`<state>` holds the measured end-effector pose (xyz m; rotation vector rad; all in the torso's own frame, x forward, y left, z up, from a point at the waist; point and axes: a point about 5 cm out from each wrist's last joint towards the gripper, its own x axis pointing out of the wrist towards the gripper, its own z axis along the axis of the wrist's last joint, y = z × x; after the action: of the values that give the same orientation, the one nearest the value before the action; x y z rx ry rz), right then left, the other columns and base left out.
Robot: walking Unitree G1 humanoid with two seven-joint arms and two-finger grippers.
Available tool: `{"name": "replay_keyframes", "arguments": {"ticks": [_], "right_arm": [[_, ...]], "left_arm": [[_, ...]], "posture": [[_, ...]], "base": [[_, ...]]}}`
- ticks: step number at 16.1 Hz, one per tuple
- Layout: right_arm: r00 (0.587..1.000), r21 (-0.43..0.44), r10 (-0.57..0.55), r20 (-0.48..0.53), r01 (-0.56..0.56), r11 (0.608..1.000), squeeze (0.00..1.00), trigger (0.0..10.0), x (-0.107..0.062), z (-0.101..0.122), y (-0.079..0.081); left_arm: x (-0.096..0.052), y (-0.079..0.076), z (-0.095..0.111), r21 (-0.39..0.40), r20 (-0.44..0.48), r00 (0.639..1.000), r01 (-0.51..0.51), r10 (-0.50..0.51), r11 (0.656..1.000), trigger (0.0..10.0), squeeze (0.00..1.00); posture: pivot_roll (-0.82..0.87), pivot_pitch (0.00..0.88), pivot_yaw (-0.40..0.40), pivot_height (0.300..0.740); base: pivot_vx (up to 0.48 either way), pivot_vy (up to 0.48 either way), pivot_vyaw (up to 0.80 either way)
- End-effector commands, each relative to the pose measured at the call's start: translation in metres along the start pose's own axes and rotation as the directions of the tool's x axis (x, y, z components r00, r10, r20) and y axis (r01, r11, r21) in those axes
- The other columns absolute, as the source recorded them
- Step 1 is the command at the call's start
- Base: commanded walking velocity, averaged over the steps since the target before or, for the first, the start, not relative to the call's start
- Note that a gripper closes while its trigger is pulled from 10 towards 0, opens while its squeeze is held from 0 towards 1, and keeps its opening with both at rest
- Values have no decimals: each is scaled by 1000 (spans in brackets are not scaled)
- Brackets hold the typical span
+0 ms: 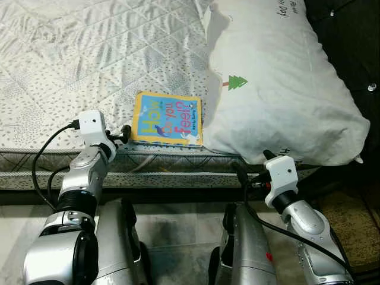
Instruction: Clean up the room
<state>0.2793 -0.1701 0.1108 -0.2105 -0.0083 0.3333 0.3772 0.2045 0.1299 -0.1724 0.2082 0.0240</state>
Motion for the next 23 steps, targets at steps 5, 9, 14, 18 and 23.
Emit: {"name": "replay_keyframes", "arguments": {"ticks": [5, 9, 14, 18, 23], "right_arm": [[1000, 1, 0, -17, 0, 1000, 0, 10000, -2, -4, 2], [1000, 4, 4, -13, -4, 1000, 0, 10000, 2, -4, 3], [1000, 10, -3, -7, 3, 1000, 0, 10000, 5, -5, 4], [1000, 16, -12, -4, 12, 1000, 0, 10000, 10, -6, 3], [990, 242, -143, -22, 144, 960, 0, 10000, 31, -1, -2]], "left_arm": [[-15, -6, -13, 5, -1, 999, 44, -44, 999, 10000, 0], [-28, -6, -9, 14, 32, 998, 51, -52, 999, 10000, 0], [-61, -9, -12, 39, 54, 996, 75, -77, 996, 10000, 0], [-90, -15, -8, 5, 183, 981, 71, -70, 997, 10000, 0], [-108, -24, -12, -9, 268, 962, 52, -48, 999, 10000, 0]], "posture": [[-18, 256, -82, 514], [-6, 247, -80, 514], [10, 236, -70, 514], [33, 217, -65, 514], [74, 159, -53, 514]], "base": [[0, 0, 0], [0, 0, 0], [0, 0, 0], [0, 0, 0], [0, 0, 0]]}}
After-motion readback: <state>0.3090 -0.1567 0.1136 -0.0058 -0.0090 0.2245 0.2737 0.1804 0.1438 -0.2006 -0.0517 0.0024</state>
